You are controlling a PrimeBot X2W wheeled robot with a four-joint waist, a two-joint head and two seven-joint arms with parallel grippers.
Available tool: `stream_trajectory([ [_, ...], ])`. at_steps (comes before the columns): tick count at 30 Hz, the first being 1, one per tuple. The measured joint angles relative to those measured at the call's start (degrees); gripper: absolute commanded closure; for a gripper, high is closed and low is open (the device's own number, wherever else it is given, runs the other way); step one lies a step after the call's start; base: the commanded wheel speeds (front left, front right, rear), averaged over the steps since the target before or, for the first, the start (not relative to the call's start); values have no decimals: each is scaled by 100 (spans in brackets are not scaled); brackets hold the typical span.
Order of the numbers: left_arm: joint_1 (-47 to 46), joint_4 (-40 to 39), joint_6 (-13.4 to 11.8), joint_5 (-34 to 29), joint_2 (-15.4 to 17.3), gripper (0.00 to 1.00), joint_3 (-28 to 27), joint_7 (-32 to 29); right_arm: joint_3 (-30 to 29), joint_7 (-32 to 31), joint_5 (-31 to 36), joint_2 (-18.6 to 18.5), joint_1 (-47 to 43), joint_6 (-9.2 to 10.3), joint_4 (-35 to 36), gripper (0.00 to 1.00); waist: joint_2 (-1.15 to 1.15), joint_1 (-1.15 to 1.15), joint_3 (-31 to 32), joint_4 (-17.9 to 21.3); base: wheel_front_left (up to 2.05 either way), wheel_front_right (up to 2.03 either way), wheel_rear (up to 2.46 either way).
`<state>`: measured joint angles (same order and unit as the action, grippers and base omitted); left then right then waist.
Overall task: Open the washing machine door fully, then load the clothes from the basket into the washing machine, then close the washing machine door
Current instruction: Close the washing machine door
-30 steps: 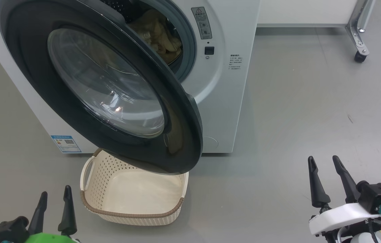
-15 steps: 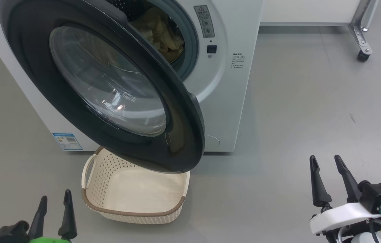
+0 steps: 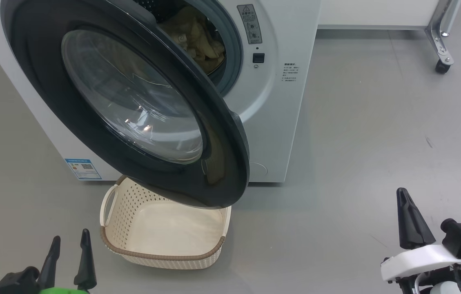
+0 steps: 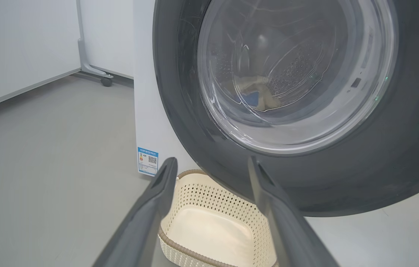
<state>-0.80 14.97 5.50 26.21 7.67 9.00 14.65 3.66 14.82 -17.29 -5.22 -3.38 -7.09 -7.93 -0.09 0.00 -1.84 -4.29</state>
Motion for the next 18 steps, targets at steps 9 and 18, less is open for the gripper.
stream_trajectory([
  [9,2,27,42,-158,-41,0,7,0,-142,0,-118,67,521,0,410,100,0,0,-39,-35,0,0,0],
  [18,-9,60,89,-414,-55,0,135,0,683,1,-156,55,1559,0,1325,100,0,0,-69,-161,0,0,0],
])
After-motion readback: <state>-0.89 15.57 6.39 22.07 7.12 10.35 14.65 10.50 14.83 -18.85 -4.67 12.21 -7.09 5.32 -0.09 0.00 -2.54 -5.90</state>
